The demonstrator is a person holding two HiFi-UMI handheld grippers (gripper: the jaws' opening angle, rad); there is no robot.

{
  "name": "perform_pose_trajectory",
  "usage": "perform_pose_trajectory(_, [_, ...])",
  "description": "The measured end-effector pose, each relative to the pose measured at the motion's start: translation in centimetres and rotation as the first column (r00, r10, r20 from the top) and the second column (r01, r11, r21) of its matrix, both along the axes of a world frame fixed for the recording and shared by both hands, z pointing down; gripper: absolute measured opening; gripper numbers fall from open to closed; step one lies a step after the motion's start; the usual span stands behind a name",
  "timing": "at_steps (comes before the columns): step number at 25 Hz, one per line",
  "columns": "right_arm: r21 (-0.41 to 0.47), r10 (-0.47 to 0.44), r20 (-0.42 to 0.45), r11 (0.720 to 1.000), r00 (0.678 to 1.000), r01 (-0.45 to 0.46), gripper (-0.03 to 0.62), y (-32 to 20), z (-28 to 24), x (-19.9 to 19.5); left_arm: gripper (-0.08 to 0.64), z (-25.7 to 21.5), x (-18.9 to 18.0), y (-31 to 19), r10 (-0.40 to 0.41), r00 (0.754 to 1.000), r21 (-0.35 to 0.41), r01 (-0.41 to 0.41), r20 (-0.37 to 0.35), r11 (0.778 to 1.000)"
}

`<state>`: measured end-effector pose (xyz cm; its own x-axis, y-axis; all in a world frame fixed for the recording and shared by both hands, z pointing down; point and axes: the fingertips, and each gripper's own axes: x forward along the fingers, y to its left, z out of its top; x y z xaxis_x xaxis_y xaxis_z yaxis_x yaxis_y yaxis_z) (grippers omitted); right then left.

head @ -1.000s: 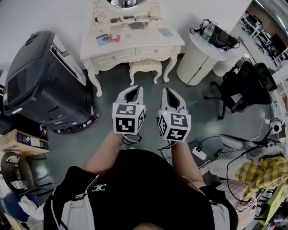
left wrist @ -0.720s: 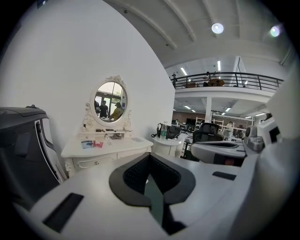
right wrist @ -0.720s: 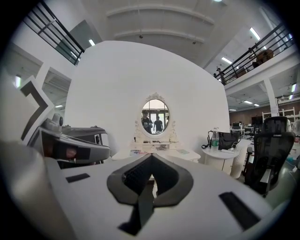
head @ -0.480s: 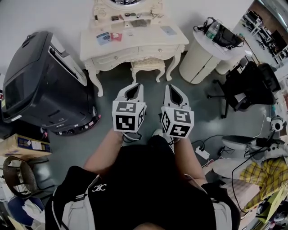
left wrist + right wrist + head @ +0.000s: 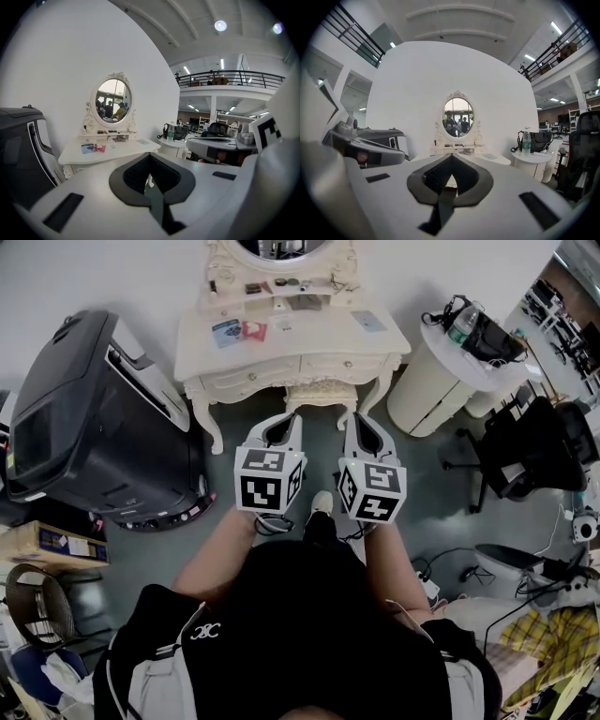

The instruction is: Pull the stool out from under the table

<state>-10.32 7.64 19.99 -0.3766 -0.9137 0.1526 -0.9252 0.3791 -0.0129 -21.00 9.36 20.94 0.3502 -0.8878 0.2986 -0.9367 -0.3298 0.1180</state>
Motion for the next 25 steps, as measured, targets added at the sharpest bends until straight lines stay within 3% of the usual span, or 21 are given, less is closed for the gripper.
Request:
perform_pose_trajectory(5, [-0.020, -0.026, 0.044, 0.999, 0.999, 0.027, 0.002, -4.3, 0.2, -0.9, -0.003, 0.2, -0.2, -3.4, -0.008, 1.000, -0.008, 0.008, 0.019, 1.000])
perform_pose_trajectory(13, [-0.065, -0.038, 0.033, 0.997, 0.999, 0.040, 0.002, -10.5, 1.1, -1.1, -0.003, 1.0, -0.2, -9.7, -0.017, 1.000, -0.048, 0.017, 0.017, 0.999])
perform_pose_trajectory(25, [-0.195, 0.040, 0.072, 0.981, 0.997, -0.025, 0.002, -19.8, 4.7, 4.2, -0.003, 4.5, 5.0, -19.6, 0.053, 0.999, -0.170, -0.050, 0.012, 0.984])
